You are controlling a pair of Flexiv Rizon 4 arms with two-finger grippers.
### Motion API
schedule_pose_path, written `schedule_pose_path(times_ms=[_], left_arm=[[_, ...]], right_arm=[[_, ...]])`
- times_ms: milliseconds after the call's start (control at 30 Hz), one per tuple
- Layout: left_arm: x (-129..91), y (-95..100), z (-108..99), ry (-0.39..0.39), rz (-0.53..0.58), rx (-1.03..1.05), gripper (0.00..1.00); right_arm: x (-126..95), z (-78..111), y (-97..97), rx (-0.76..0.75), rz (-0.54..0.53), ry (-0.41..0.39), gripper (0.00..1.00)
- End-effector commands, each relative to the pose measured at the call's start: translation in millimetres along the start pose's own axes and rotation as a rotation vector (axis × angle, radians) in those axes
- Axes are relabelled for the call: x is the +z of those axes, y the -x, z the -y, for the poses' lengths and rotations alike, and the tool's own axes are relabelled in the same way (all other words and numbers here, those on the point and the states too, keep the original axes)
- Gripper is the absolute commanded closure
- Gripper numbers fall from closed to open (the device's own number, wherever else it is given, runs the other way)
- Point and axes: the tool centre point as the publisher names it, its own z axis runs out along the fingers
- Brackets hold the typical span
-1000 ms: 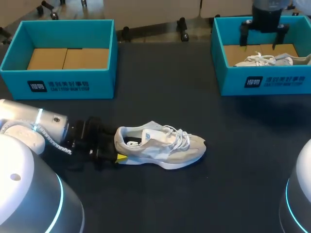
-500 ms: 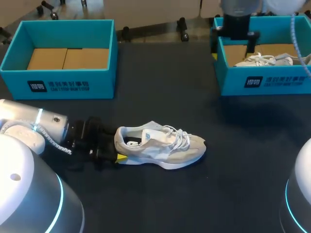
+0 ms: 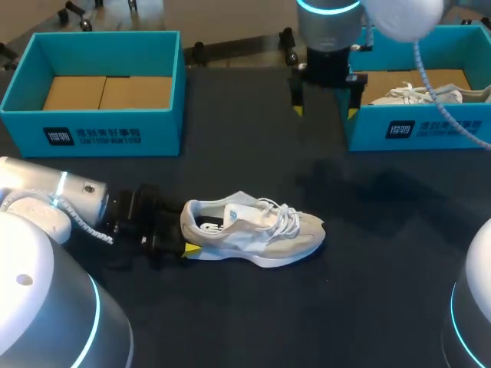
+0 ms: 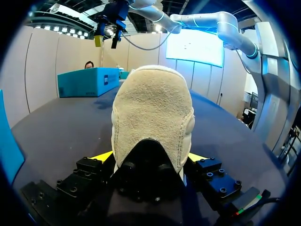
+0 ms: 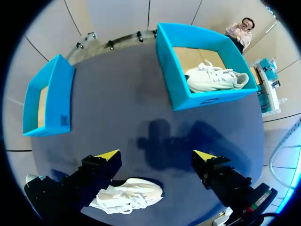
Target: Take the shoe out of the shoebox, open the shoe tongue, remove and reinsert the insole, then place the shoe into the shoebox
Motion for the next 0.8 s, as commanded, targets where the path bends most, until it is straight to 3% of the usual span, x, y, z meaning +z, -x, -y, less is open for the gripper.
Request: schedule_pose_path(times_ms=[33,400,800], left_arm=[[-1,1.8,-2,0.004,-0.002,-0.002,1.0],[-1,1.8,-2,0.004,-0.002,-0.002,1.0],[-1,1.8,-2,0.004,-0.002,-0.002,1.0]], right_arm=[[-1,16.4,-14.2,0.001,0.005,0.008,0.0],[-4,59.9,-43.8,0.03,-0.049,-0.047,0.0],[-4,59.9,-43.8,0.03,-0.049,-0.047,0.0]])
